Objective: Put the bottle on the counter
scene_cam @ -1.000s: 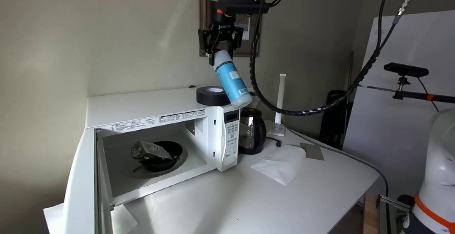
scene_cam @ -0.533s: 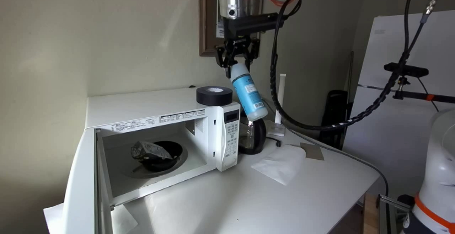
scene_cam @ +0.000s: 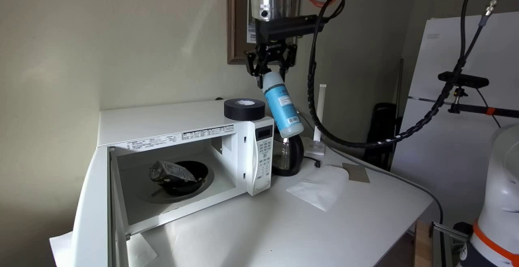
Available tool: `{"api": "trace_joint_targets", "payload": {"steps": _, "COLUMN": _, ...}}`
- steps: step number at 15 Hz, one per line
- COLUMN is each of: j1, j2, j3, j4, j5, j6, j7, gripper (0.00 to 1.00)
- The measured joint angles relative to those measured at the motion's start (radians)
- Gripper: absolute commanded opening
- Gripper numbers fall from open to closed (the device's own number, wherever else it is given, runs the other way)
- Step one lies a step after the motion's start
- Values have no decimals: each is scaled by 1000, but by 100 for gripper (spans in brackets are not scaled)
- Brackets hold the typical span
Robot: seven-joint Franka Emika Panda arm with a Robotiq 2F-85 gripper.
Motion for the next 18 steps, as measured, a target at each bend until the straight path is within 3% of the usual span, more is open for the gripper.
{"api": "trace_joint_targets", "payload": {"steps": 2, "j1": -11, "j2": -22, "j3": 2, "j4": -60, "j5": -4, "j6": 75, "j7": 72, "gripper": 43}}
{"api": "trace_joint_targets", "payload": {"steps": 6, "j1": -49, "j2": -102, "j3": 5, "j4": -288, "j5": -52, "j6": 255, "j7": 292, "gripper": 43}}
{"api": "trace_joint_targets", "payload": {"steps": 12, "j1": -171, "j2": -196, "j3": 51, "j4": -631, "j5": -307, "j6": 531, "j7": 719, "gripper": 43}}
{"api": "trace_joint_targets", "payload": {"steps": 13, "j1": -202, "j2": -205, "j3": 72, "j4": -665, "j5": -366, "j6": 549, "j7": 791, "gripper": 68}}
{"api": "trace_joint_targets", "payload": {"steps": 16, "j1": -261, "j2": -226, "j3": 119, "j4": -723, "j5": -478, "j6": 555, "j7": 936, "gripper": 68}}
{"api": "trace_joint_targets", "payload": {"steps": 17, "j1": -266, "j2": -230, "j3": 124, "j4": -726, "j5": -483, "j6": 555, "j7": 945, "gripper": 43}}
{"api": "trace_joint_targets", "payload": {"steps": 18, "j1": -268, "j2": -233, "j3": 126, "j4": -726, "j5": -484, "j6": 555, "j7": 947, "gripper": 43}}
